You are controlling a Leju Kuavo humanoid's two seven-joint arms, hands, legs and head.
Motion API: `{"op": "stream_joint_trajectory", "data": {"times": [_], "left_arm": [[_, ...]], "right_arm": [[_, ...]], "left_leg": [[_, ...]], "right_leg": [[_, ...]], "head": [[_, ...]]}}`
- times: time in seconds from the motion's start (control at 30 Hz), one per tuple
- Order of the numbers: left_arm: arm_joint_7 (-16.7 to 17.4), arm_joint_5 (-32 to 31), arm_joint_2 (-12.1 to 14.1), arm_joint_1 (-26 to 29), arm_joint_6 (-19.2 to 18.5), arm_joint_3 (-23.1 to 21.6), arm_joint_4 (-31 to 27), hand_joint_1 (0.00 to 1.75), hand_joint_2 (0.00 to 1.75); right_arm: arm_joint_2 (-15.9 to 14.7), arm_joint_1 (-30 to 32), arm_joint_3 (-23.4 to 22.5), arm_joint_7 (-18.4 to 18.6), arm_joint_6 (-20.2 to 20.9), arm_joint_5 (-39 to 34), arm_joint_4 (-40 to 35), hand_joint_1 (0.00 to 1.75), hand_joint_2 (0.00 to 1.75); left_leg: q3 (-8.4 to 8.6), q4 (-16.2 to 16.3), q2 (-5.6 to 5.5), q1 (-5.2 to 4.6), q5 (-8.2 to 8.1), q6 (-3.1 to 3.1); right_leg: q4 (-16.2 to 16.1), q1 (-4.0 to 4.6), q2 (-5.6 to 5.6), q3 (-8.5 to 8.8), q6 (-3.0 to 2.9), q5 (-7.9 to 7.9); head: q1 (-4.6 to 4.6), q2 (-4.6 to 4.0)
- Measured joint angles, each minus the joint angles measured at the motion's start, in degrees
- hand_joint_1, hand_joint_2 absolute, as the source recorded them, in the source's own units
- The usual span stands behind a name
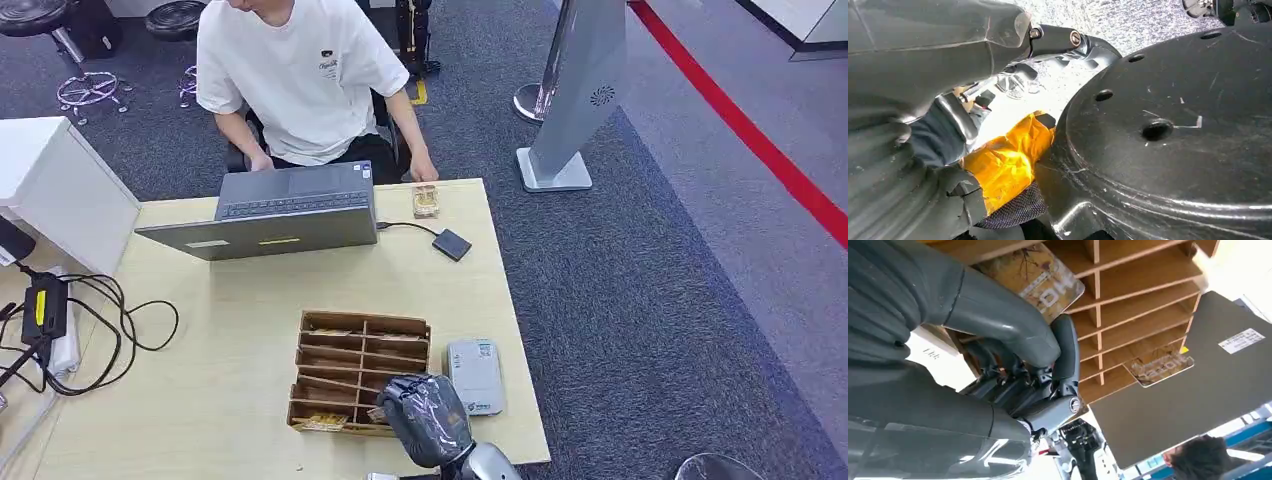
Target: Pass the card to the sensor for recognition and then transmit it.
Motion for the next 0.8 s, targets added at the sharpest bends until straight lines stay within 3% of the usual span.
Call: {"op": "stream_joint_trajectory", "data": {"times": [0.8], "left_arm": [[0.0,-0.5,0.2,0.0,-0.2,0.0,0.0,0.0,1.75]], "right_arm": [[0.0,0.0,-0.1,0.5,0.0,0.3,-1.1,1.75,1.75]], "left_leg": [[0.03,0.0,0.0,0.0,0.0,0.0]], "right_leg": [[0.0,0.0,0.0,0.04,0.0,0.0]], "head": [[0.0,0.0]]}}
